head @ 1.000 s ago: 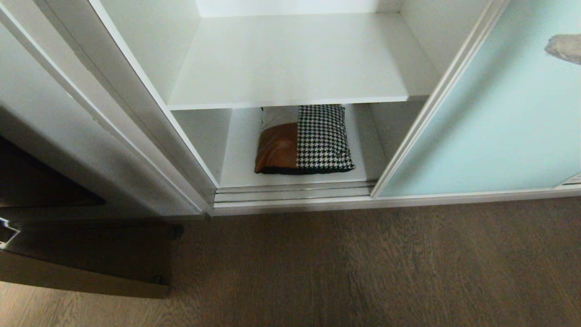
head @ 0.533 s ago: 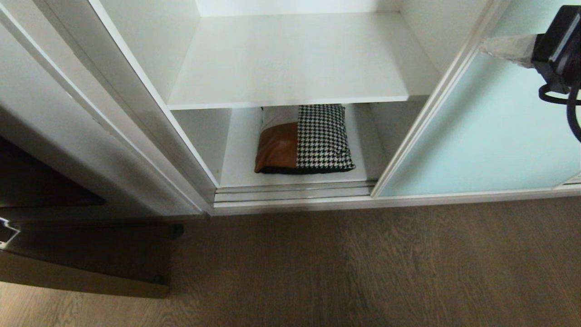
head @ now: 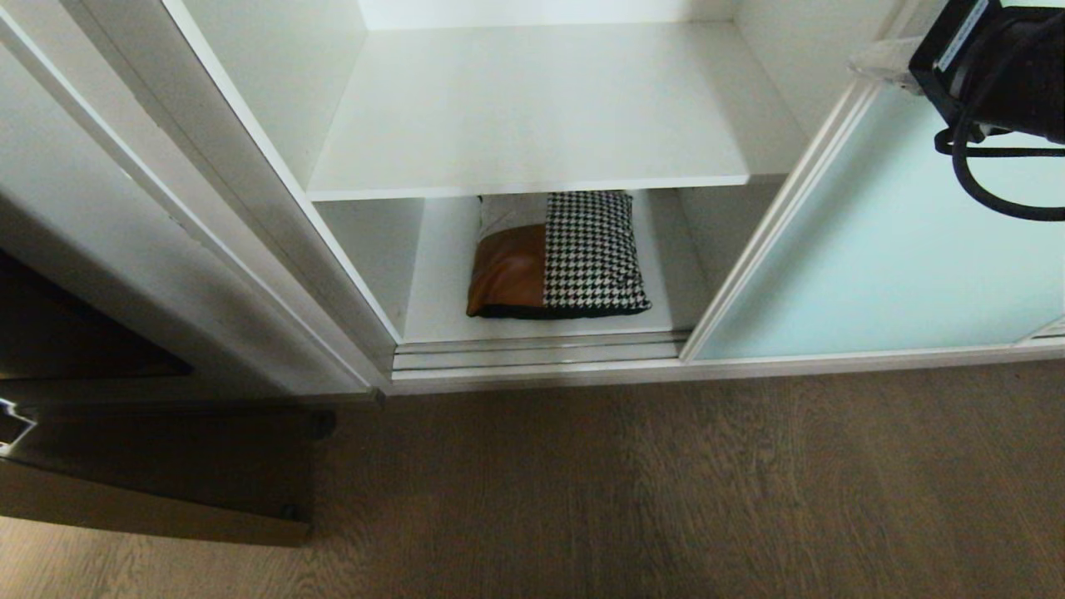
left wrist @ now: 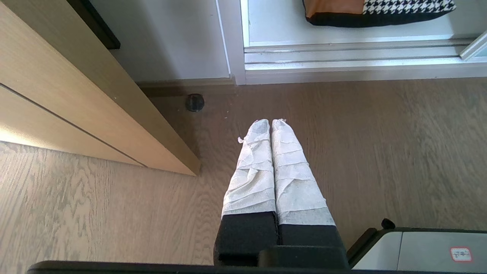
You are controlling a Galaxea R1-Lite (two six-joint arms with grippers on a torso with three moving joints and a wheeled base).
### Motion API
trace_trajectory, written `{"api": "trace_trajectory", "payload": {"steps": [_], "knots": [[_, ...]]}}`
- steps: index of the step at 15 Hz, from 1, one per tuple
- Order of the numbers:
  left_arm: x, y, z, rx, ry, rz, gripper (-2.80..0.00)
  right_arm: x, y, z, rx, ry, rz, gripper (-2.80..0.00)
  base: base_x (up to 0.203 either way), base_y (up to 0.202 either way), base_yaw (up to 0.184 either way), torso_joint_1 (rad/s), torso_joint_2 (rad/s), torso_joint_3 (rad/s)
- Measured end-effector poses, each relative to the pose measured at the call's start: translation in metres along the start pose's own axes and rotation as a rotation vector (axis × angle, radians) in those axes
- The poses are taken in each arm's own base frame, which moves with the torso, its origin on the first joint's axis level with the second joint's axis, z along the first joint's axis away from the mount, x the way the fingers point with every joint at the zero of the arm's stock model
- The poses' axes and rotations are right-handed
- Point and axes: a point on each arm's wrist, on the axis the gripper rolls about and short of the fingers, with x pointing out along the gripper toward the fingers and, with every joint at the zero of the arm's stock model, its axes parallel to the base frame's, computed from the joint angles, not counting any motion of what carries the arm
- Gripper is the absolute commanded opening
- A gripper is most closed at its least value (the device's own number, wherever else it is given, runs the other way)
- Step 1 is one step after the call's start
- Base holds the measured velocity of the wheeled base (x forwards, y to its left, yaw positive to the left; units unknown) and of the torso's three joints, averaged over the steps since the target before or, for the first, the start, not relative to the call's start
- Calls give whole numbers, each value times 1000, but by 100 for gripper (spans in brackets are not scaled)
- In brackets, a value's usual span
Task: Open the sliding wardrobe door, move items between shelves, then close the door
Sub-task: Open the door
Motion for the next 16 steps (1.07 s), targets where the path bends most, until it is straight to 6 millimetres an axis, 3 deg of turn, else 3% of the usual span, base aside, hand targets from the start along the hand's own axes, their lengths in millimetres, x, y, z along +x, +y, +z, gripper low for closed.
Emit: {"api": "trace_trajectory", "payload": {"steps": [5,16], "knots": [[0,0,0,0,0,0,-280,21,-6,-4,4,-11,-43,-280,0,0,0,0,0,0],[0,0,0,0,0,0,-280,41,-38,1,-8,-36,-129,-280,0,0,0,0,0,0]]}}
